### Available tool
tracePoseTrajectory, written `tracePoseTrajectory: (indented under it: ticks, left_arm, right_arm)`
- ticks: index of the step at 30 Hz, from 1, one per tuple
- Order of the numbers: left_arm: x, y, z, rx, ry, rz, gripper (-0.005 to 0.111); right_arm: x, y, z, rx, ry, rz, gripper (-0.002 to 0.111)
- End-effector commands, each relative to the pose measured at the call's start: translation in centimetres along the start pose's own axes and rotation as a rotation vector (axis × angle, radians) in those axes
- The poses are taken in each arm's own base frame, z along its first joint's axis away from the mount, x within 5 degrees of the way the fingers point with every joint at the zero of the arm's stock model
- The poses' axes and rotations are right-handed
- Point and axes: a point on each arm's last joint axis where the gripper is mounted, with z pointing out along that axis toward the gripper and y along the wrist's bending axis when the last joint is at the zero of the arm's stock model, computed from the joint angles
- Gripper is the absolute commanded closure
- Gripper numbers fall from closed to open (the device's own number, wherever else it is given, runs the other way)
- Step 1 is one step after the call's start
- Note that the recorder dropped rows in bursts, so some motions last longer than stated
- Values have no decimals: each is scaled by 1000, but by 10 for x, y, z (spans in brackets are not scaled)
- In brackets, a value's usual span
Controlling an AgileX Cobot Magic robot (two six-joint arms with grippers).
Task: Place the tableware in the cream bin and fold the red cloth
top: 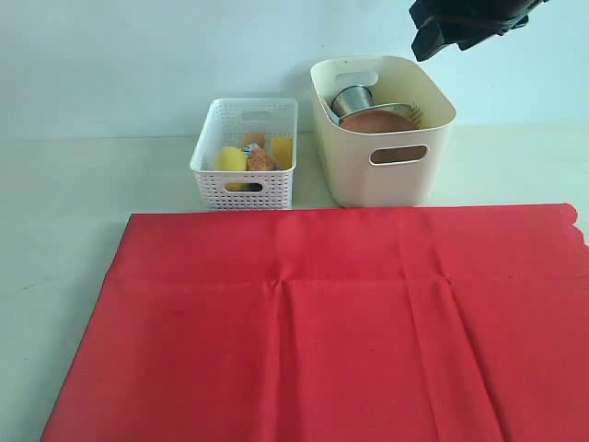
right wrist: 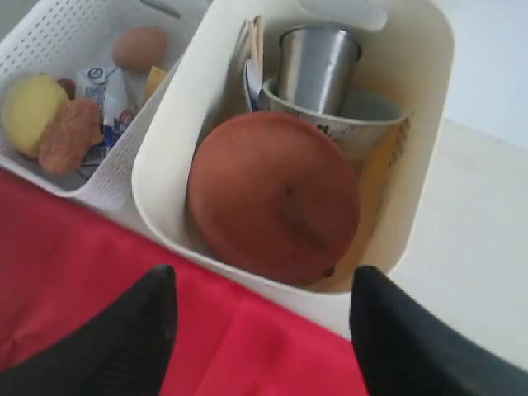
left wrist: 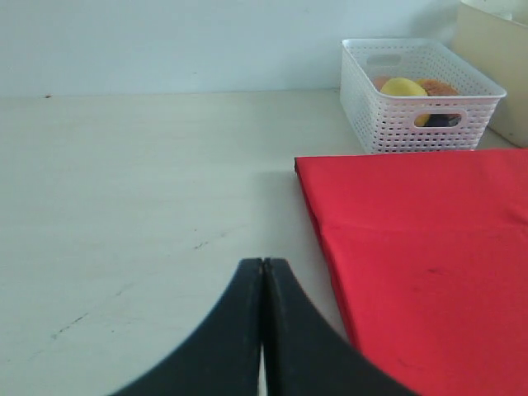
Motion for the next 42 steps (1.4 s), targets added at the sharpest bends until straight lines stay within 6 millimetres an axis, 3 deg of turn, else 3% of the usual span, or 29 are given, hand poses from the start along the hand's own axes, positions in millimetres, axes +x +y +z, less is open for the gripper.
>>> tracePoseTrajectory:
  ticks: [1, 7, 16, 21, 27, 42]
  left_arm:
    - [0, 0, 0, -2, -5, -7, 107]
    - [0, 0, 0, -2, -5, -7, 107]
    - [0, 0, 0, -2, -5, -7, 107]
    - [0, 0, 0, -2, -5, -7, 107]
    - [0, 0, 0, -2, -5, -7, 107]
    - [0, 0, 0, -2, -5, -7, 107]
  right_arm:
    - [10, 5, -18, -2, 54, 50, 55]
    - [37, 14, -37, 4, 66, 69, 69]
    - [94, 24, -77, 125, 37, 75, 70]
    - [142, 31, -105, 235, -6, 92, 70]
    - [188, 37, -87, 239, -88, 136, 70]
    - [184, 42, -86, 179, -156, 218, 70]
